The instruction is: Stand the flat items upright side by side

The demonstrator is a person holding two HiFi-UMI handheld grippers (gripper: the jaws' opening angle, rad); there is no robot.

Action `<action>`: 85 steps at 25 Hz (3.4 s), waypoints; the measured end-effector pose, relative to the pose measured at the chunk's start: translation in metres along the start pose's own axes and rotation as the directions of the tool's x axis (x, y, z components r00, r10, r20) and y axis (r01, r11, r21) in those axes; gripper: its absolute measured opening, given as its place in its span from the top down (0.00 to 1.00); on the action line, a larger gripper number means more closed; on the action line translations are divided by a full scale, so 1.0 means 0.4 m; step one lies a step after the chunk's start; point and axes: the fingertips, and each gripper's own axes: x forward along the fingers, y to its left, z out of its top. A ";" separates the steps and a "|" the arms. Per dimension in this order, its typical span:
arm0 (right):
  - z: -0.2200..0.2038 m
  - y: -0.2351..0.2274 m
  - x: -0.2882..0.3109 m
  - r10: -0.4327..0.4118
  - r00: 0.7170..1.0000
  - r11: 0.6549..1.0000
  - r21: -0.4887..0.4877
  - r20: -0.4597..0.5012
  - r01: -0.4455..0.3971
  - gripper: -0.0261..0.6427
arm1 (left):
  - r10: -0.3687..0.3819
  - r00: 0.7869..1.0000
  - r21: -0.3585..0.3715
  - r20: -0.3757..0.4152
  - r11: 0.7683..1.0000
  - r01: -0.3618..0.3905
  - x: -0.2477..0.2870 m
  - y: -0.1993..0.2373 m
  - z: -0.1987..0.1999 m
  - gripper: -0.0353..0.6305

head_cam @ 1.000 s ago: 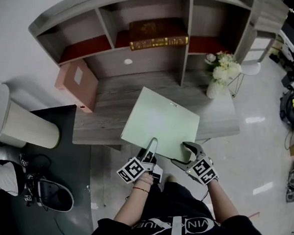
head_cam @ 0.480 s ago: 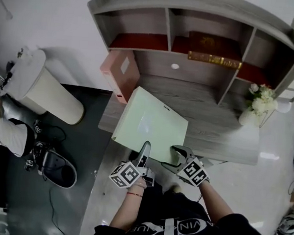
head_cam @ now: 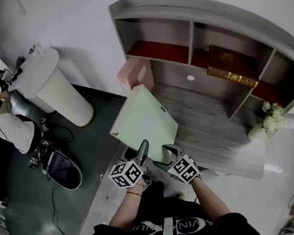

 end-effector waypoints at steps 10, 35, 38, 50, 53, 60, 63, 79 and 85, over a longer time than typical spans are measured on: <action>0.084 -0.060 0.127 -0.021 1.000 1.000 0.010 0.006 0.021 0.39 | -0.032 0.999 0.212 -0.034 0.976 0.038 0.085 0.037 0.096 0.53; 0.125 -0.193 0.328 -0.032 0.999 0.999 0.016 -0.031 0.032 0.39 | -0.085 0.975 0.446 -0.208 0.878 0.171 0.225 0.132 0.136 0.49; 0.125 -0.216 0.341 0.002 0.999 1.000 0.026 -0.035 -0.001 0.40 | -0.049 0.977 0.460 -0.206 0.877 0.141 0.247 0.138 0.136 0.49; 0.116 -0.329 0.366 0.067 0.997 0.995 0.072 -0.042 -0.064 0.41 | 0.021 0.978 0.477 -0.209 0.875 0.083 0.348 0.141 0.137 0.48; 0.114 -0.350 0.371 0.080 0.996 0.993 0.092 -0.033 -0.076 0.41 | 0.031 0.978 0.483 -0.206 0.872 0.074 0.367 0.139 0.137 0.48; 0.124 -0.396 0.391 0.104 0.994 0.991 0.090 -0.028 -0.101 0.41 | 0.058 0.978 0.518 -0.199 0.853 0.055 0.415 0.138 0.145 0.48; 0.128 -0.414 0.394 0.115 0.993 0.990 0.089 -0.020 -0.113 0.41 | 0.032 0.981 0.511 -0.193 0.856 0.073 0.432 0.133 0.151 0.47; 0.148 -0.560 0.409 0.060 0.998 0.991 0.118 -0.005 -0.059 0.43 | -0.004 0.993 0.526 -0.120 0.848 0.067 0.441 0.117 0.180 0.52; 0.153 -0.592 0.413 0.068 0.998 0.993 0.098 0.004 -0.068 0.43 | 0.022 0.989 0.529 -0.145 0.847 0.059 0.429 0.137 0.158 0.53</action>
